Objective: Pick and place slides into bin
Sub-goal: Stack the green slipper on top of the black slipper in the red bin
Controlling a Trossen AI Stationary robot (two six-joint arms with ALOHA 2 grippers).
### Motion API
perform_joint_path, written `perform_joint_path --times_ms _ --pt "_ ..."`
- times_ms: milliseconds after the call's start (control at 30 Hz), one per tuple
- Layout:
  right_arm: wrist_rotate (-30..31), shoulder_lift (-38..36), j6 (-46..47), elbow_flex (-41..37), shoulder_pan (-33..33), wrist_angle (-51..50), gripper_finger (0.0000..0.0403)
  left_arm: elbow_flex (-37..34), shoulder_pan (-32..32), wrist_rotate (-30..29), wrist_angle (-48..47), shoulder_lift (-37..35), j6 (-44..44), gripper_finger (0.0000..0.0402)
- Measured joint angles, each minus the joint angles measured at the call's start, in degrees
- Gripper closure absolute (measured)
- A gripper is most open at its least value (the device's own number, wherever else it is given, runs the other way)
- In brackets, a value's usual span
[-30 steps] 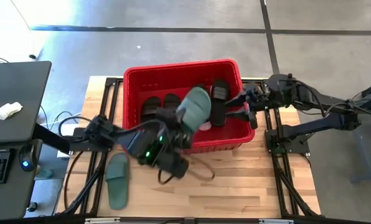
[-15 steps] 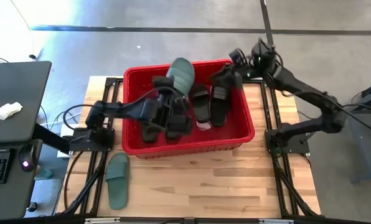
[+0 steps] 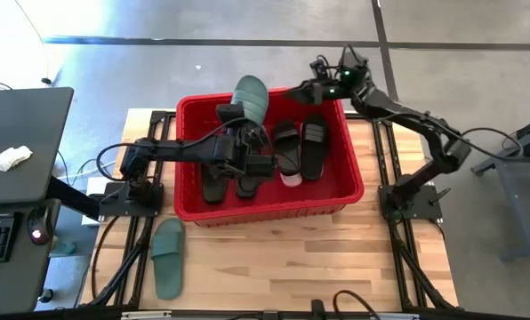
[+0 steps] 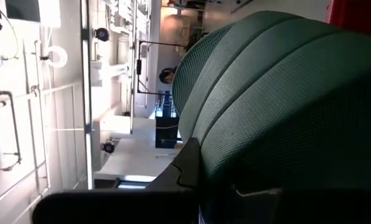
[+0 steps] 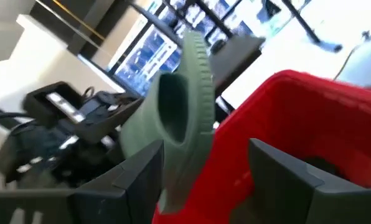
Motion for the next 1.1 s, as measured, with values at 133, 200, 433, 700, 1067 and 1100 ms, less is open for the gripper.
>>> perform_joint_path --times_ms 133,200,433,700,1067,1100 --pt "1.8 2.6 -0.2 0.0 1.3 6.3 0.0181 0.0 0.0 -0.5 0.0 0.0 -1.3 0.0401" --pt "1.8 3.6 1.2 0.0 1.2 9.2 0.0181 0.0 0.0 -0.4 0.1 0.0 -2.3 0.0401" --pt "0.2 6.0 2.7 0.0 2.2 12.4 0.0181 0.0 0.0 -0.3 1.2 0.0 -3.1 0.0401" --pt "0.0 7.1 3.4 0.0 3.8 17.5 0.0181 0.0 0.0 0.5 1.7 0.0 -3.0 0.0401" --pt "2.5 7.1 3.4 0.0 5.9 17.6 0.0181 0.1 0.0 1.0 2.5 0.0 -3.0 0.0401" --pt "2.9 7.1 3.1 0.0 6.0 17.2 0.0181 0.1 0.0 1.3 3.0 0.0 -3.0 0.0401"
